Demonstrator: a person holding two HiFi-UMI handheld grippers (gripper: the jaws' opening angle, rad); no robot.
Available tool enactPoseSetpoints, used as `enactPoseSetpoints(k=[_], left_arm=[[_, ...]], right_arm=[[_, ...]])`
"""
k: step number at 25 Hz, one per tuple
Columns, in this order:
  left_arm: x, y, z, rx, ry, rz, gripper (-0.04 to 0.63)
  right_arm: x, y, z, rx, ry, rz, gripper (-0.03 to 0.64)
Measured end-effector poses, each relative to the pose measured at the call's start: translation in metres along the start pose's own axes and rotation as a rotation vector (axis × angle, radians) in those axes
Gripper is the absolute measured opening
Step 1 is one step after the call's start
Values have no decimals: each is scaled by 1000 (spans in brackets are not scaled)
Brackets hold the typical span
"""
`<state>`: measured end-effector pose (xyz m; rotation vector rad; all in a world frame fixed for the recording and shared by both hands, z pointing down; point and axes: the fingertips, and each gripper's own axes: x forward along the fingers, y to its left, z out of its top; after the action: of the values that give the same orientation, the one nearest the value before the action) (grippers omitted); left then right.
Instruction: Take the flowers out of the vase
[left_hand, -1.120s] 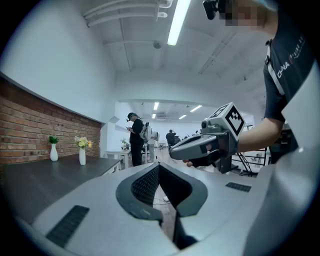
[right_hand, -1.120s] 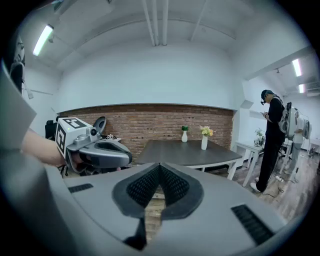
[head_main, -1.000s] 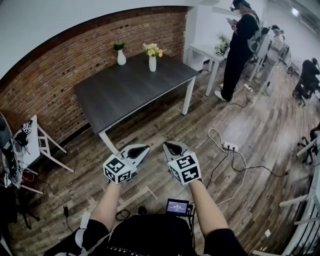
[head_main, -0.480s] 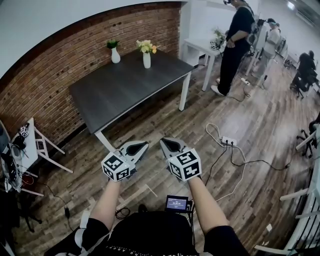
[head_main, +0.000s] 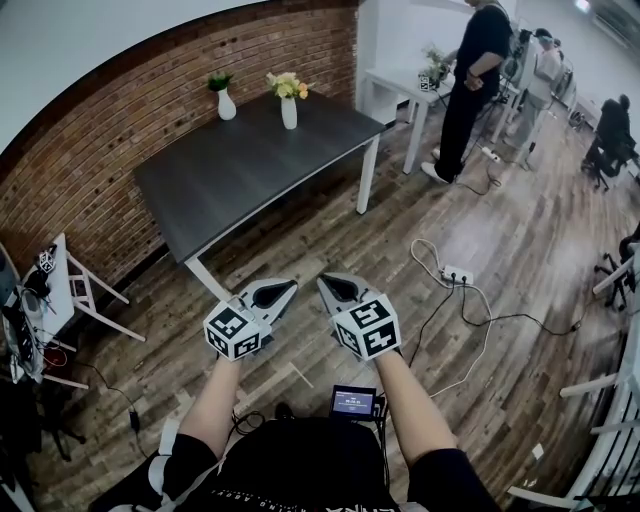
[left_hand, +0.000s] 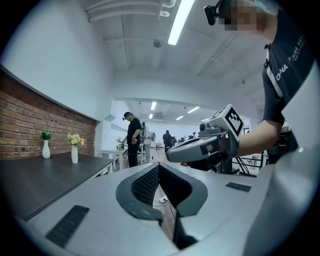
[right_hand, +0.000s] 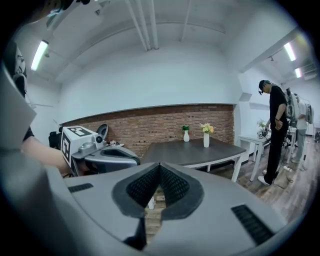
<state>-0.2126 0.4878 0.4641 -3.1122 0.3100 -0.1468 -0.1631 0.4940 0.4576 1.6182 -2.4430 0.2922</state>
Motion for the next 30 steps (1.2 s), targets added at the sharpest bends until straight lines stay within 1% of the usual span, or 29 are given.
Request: enactPoseSetpoints(k=[2, 7, 11, 14, 17, 20, 22, 26, 30], left_arm=[[4, -2, 1, 4, 4, -1, 0], [20, -6, 2, 8, 15, 11, 0], [31, -12, 3, 29, 33, 32, 0], [39, -6, 2, 35, 37, 52, 0], [48, 8, -6, 17, 44, 60, 0], [64, 32, -15, 4, 50, 55, 0], [77, 55, -20, 2, 50, 49, 0], [107, 120, -26, -6, 42, 43, 0], [132, 188, -28, 8, 73, 14, 0]], right_arm=[[-2, -3, -2, -8, 4, 3, 5], [-12, -19, -5, 15, -10, 21, 5], [-24, -39, -10, 31, -20, 24, 5], [-20, -55, -12, 49, -16, 21, 5], [-8, -69, -13, 53, -6, 13, 5], [14, -90, -12, 62, 2, 13, 5], [35, -107, -12, 71, 11, 8, 5], [88, -142, -2, 73, 21, 4, 5], [144, -182, 21, 86, 25, -17, 5]])
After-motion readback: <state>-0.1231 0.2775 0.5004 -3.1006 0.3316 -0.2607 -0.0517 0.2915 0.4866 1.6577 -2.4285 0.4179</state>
